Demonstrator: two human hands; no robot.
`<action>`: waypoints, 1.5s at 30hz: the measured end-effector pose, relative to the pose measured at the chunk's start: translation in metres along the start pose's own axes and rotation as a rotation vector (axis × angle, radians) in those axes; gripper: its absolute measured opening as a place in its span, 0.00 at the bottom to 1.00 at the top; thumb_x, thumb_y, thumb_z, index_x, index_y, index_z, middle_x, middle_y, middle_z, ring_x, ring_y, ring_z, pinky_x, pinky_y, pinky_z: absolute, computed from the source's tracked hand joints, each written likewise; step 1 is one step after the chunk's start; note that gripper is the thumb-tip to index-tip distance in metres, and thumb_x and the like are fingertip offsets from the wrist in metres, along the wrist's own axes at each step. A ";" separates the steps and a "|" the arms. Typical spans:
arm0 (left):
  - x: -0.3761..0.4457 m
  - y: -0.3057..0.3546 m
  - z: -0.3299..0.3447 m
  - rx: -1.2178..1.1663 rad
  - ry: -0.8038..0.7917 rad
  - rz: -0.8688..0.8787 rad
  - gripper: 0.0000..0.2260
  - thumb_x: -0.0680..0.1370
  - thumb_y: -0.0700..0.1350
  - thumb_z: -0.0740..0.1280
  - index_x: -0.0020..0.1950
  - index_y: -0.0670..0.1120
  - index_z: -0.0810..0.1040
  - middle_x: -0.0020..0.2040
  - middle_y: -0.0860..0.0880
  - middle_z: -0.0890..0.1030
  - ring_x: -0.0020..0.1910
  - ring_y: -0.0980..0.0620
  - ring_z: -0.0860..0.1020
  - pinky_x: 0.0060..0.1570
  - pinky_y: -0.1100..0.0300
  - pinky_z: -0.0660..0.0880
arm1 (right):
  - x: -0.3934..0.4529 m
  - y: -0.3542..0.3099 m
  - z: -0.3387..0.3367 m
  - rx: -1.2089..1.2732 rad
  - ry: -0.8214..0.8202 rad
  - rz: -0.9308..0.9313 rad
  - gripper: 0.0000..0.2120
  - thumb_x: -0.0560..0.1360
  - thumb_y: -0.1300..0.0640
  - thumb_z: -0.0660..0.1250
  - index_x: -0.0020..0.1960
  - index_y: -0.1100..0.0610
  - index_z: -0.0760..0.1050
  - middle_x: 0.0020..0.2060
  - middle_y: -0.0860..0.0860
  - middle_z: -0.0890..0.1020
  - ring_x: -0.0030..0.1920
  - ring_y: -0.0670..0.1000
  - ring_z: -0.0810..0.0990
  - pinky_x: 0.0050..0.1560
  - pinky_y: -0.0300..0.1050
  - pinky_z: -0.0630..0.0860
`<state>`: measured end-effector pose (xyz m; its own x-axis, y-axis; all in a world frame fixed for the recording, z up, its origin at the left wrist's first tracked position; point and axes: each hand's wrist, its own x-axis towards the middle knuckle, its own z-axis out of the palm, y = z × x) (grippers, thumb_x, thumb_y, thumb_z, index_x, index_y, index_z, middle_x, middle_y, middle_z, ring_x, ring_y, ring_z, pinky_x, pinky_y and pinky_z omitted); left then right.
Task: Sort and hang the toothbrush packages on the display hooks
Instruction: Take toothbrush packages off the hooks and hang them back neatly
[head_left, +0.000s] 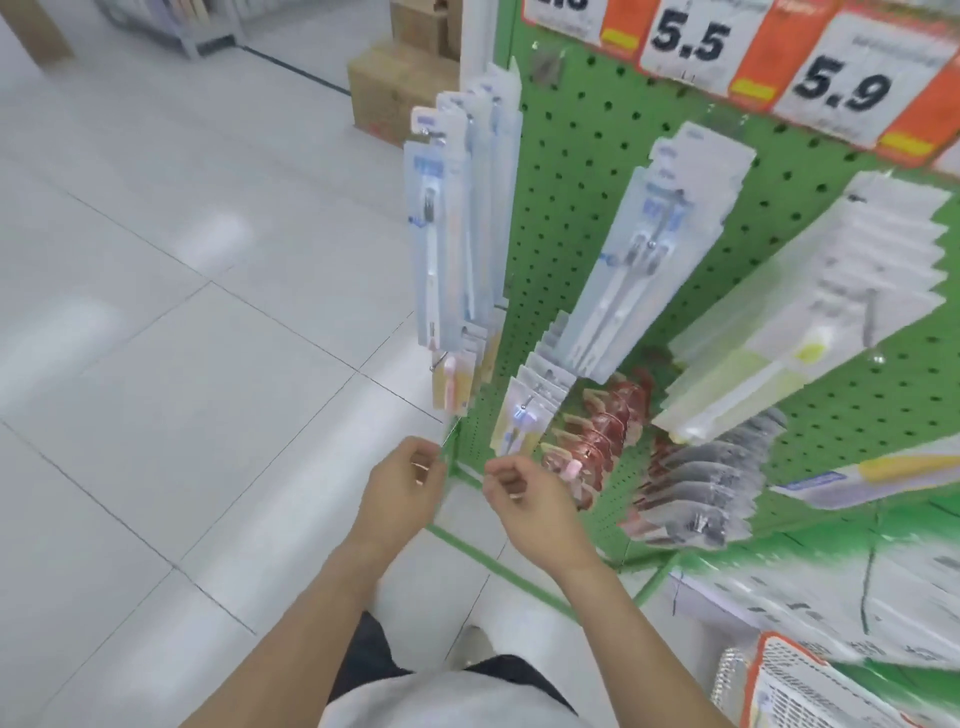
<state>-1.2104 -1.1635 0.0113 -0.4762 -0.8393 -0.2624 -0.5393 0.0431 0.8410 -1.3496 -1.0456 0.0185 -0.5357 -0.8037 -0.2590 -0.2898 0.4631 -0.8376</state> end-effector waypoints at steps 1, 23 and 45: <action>0.015 0.003 -0.007 -0.015 -0.015 0.021 0.06 0.80 0.43 0.68 0.56 0.50 0.76 0.50 0.55 0.80 0.45 0.60 0.79 0.37 0.73 0.71 | 0.009 -0.008 0.008 -0.002 -0.002 0.007 0.09 0.80 0.57 0.67 0.60 0.54 0.78 0.50 0.43 0.82 0.50 0.36 0.78 0.51 0.30 0.74; 0.127 0.027 -0.049 -0.059 -0.268 0.195 0.07 0.81 0.44 0.67 0.43 0.51 0.79 0.40 0.52 0.82 0.40 0.56 0.79 0.41 0.65 0.71 | 0.067 -0.086 0.110 0.268 0.297 0.115 0.34 0.78 0.63 0.66 0.79 0.48 0.56 0.74 0.38 0.65 0.73 0.37 0.63 0.74 0.36 0.61; 0.087 0.010 -0.107 -0.463 -0.637 -0.100 0.13 0.84 0.44 0.62 0.59 0.38 0.82 0.54 0.38 0.85 0.54 0.36 0.83 0.58 0.43 0.79 | 0.019 -0.073 0.099 0.530 0.238 0.208 0.07 0.77 0.56 0.73 0.50 0.60 0.81 0.42 0.55 0.87 0.41 0.53 0.84 0.46 0.53 0.80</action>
<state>-1.1829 -1.2940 0.0476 -0.8218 -0.3494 -0.4501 -0.3240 -0.3633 0.8735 -1.2602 -1.1318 0.0272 -0.7183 -0.5833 -0.3792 0.2407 0.3030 -0.9221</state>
